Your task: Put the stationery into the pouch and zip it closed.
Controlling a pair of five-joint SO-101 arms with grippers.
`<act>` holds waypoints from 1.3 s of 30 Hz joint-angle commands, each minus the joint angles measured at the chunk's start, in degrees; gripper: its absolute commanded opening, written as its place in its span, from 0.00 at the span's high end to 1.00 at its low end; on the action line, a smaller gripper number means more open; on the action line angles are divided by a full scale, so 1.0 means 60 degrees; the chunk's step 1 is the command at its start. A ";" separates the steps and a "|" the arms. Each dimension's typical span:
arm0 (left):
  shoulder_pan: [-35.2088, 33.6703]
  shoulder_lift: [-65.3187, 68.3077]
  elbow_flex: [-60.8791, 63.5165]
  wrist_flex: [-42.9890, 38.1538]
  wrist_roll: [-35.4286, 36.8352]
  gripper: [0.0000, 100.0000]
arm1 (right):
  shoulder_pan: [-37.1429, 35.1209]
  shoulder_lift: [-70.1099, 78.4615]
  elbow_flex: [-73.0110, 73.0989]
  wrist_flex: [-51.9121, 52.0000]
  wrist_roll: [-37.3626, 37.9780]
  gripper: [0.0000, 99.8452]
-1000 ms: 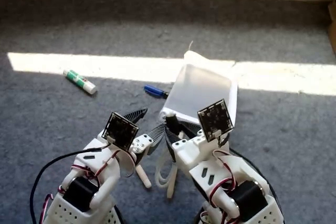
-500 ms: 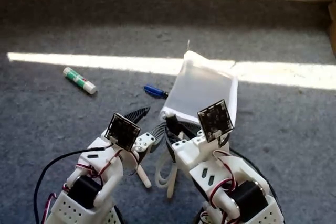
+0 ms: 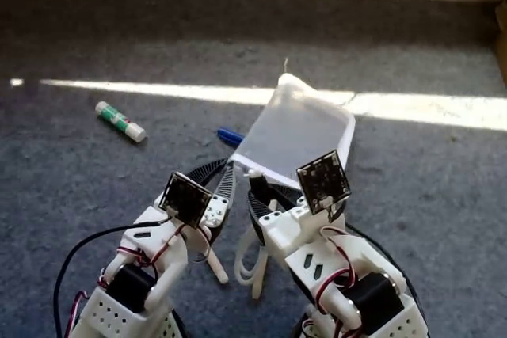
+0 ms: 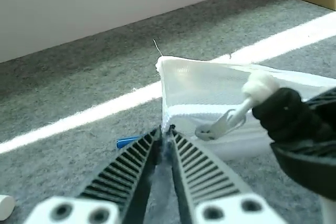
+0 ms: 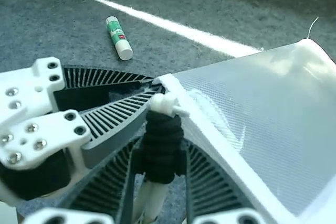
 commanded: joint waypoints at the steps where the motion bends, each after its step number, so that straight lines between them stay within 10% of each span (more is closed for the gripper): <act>1: -0.0183 -0.0081 -0.0037 -0.0205 0.0044 0.99 | -0.0007 -0.0212 -0.0095 0.0022 0.0117 1.00; 39: -0.0930 -0.0095 -0.1048 0.1158 0.0059 0.99 | 0.6762 -0.0212 -0.0212 -0.0549 0.2271 1.00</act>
